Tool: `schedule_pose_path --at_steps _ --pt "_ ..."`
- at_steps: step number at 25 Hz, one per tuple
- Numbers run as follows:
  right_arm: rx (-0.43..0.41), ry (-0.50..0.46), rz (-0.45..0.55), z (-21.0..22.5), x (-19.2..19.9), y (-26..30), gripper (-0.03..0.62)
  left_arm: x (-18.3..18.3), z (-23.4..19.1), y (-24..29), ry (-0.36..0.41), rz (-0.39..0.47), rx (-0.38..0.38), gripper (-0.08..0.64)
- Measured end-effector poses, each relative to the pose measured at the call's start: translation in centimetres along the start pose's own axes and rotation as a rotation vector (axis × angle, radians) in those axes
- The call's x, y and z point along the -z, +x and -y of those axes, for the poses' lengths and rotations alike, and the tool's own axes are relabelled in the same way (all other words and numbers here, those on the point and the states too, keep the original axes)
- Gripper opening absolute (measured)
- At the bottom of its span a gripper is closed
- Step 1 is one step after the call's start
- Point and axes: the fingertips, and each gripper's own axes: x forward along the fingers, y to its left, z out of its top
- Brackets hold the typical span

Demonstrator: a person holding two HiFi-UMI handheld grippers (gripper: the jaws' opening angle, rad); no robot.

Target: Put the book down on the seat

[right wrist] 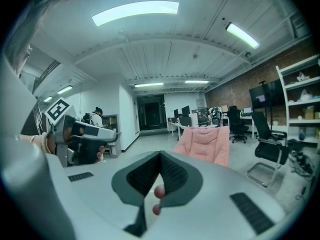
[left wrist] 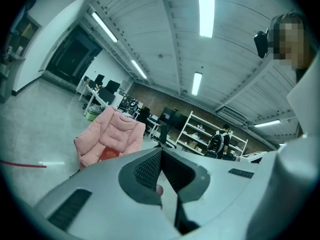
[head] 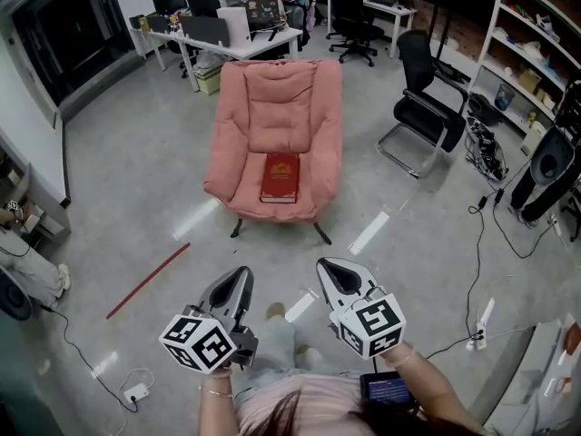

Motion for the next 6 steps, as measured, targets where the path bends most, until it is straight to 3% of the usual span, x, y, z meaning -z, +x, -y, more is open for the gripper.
schedule_pose_path --at_steps 6 --pt "-0.007 -0.017 -0.031 0.8 0.2 2.2 0.015 -0.7 -2.6 2.7 -0.001 -0.010 -0.026 -0.002"
